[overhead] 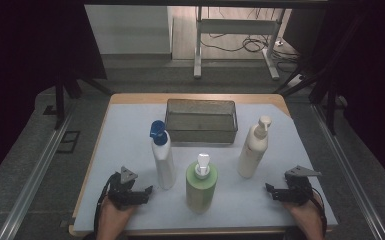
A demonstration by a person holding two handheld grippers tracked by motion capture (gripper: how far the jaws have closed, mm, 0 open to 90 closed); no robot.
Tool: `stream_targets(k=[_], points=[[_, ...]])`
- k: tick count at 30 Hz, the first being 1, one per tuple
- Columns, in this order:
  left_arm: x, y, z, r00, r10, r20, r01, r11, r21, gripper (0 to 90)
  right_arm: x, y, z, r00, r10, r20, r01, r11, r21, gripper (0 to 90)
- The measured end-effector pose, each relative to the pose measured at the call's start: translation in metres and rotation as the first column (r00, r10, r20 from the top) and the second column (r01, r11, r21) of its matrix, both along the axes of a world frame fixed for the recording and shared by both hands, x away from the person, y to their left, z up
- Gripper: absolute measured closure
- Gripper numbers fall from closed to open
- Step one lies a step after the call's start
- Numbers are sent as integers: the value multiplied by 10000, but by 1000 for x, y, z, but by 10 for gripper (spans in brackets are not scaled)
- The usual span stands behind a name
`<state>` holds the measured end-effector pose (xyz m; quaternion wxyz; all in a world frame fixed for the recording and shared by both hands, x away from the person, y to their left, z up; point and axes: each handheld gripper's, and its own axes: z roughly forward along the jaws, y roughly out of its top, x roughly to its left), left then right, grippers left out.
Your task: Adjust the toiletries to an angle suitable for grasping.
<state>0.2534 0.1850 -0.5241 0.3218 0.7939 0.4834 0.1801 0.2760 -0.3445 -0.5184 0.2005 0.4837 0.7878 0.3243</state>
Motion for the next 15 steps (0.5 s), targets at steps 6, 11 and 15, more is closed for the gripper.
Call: stream_targets(k=[6,11,15], points=[[0,0,0,10000,-4,4,4,10000,8,121,0,0,0,10000,9,-1,-9,10000,20,122],[0,0,0,10000,-6,6,6,10000,9,122,0,0,0,10000,12,-1,-12,10000,21,121],[0,0,0,10000,-8,10,8,10000,13,122,0,0,0,10000,23,-8,-23,10000,22,121]])
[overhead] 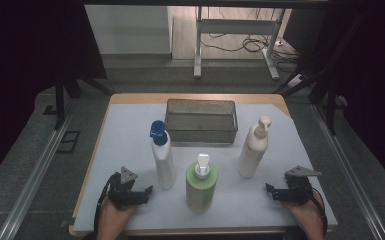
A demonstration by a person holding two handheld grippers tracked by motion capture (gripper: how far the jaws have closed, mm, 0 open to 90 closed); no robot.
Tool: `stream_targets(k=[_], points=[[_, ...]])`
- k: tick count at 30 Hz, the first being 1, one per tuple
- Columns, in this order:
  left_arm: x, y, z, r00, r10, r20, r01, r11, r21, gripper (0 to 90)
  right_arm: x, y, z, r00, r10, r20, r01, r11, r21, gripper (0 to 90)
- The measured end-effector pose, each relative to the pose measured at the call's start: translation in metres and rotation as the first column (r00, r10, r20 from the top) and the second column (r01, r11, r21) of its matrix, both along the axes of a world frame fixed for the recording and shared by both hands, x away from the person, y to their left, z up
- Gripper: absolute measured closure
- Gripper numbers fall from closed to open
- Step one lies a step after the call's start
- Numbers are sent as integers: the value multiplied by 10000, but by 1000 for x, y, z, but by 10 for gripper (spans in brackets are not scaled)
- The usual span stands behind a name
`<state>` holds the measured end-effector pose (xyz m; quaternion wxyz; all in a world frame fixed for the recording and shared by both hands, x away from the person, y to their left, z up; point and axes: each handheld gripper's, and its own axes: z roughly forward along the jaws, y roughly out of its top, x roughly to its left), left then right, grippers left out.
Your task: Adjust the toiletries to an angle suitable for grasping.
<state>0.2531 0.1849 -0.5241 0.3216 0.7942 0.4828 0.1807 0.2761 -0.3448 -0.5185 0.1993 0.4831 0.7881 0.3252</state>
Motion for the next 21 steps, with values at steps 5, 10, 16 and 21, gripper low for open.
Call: stream_targets(k=[5,10,16,21], points=[[0,0,0,10000,1,0,-1,10000,0,122,0,0,0,10000,-13,-12,13,10000,-10,126],[0,0,0,10000,0,0,0,10000,-2,122,0,0,1,10000,-51,-20,51,10000,-8,144],[0,0,0,10000,3,4,-3,10000,-1,122,-3,-3,6,9998,-74,-171,80,9994,347,316],[0,0,0,10000,0,1,0,10000,-2,122,-5,-5,12,9999,121,50,-124,9971,754,442]])
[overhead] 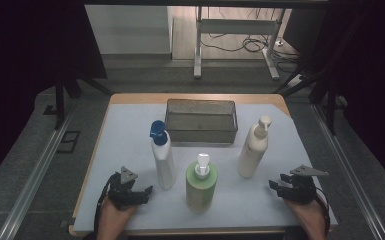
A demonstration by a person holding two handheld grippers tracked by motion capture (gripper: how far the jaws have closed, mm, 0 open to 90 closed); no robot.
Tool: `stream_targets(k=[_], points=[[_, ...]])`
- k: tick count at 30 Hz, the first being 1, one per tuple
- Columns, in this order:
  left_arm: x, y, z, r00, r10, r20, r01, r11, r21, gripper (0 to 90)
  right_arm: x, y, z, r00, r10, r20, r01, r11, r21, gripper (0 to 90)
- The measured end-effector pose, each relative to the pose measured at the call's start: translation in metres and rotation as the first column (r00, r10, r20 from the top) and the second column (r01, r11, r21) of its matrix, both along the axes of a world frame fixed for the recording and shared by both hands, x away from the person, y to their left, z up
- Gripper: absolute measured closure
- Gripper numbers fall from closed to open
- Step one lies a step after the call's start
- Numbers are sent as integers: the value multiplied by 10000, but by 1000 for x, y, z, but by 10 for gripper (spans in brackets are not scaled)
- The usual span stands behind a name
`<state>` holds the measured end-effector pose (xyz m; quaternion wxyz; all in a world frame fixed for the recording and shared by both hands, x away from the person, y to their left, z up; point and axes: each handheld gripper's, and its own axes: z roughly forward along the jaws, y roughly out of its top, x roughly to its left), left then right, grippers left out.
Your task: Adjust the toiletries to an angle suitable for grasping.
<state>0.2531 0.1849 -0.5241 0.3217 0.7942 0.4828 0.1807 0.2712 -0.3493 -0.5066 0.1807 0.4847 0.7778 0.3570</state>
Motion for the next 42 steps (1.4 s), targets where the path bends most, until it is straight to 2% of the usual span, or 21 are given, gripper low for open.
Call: stream_targets(k=[1,2,4,7,12,17,22,25,33,37,42], points=[[0,0,0,10000,0,0,0,10000,0,122,0,0,0,10000,0,0,0,10000,0,442],[0,0,0,10000,1,1,-1,10000,0,122,0,-1,1,9996,273,123,-272,9996,-79,496],[0,0,0,10000,3,0,-3,10000,-3,122,0,-2,2,9986,508,143,-504,9984,-262,527],[0,0,0,10000,2,0,-2,10000,-1,122,1,-2,3,9985,518,156,-514,9983,-266,570],[0,0,0,10000,1,-1,-1,10000,-3,122,4,-1,8,9976,609,331,-612,9981,73,670],[0,0,0,10000,2,-3,-2,10000,-4,122,10,1,11,9963,830,212,-838,9957,387,785],[0,0,0,10000,2,-4,-2,10000,-9,122,18,2,18,9970,739,243,-754,9948,684,888],[0,0,0,10000,1,-5,-1,10000,-8,122,21,3,21,9975,658,268,-679,9941,851,895],[0,0,0,10000,3,-3,-3,10000,-8,122,45,17,27,9978,443,494,-491,9937,1008,896],[0,0,0,10000,2,-3,-2,10000,-8,122,59,24,25,9984,336,457,-378,9948,943,896],[0,0,0,10000,2,-1,-2,10000,-8,122,73,30,17,9991,337,273,-367,9926,1154,895]])
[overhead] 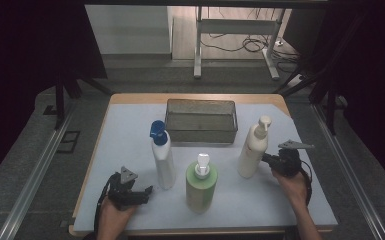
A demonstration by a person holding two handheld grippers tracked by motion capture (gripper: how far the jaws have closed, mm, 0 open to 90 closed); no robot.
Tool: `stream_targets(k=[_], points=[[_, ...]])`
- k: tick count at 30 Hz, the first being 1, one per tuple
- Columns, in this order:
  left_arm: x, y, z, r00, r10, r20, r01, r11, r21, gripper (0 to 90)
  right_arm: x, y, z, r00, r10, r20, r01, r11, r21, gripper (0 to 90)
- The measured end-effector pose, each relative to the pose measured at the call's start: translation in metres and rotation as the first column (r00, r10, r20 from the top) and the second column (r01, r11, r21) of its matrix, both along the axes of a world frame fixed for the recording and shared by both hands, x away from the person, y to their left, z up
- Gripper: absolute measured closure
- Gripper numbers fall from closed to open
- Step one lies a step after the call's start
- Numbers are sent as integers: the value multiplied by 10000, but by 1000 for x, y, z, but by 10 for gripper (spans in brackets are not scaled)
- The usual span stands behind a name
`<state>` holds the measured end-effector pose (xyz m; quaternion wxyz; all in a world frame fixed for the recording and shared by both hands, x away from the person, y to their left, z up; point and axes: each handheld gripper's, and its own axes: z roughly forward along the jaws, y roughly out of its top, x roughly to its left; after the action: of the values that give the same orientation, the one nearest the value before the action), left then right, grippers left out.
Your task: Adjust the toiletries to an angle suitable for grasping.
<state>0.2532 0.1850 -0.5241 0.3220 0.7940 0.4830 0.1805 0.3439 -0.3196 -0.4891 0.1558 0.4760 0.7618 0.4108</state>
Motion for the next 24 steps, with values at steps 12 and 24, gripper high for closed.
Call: stream_targets(k=[12,24], points=[[0,0,0,10000,6,9,-6,10000,-1,122,12,2,-10,9997,2,-262,-2,10000,22,896],[0,0,0,10000,8,9,-8,10000,-7,122,24,14,-14,9990,266,-368,-257,9994,228,897]])
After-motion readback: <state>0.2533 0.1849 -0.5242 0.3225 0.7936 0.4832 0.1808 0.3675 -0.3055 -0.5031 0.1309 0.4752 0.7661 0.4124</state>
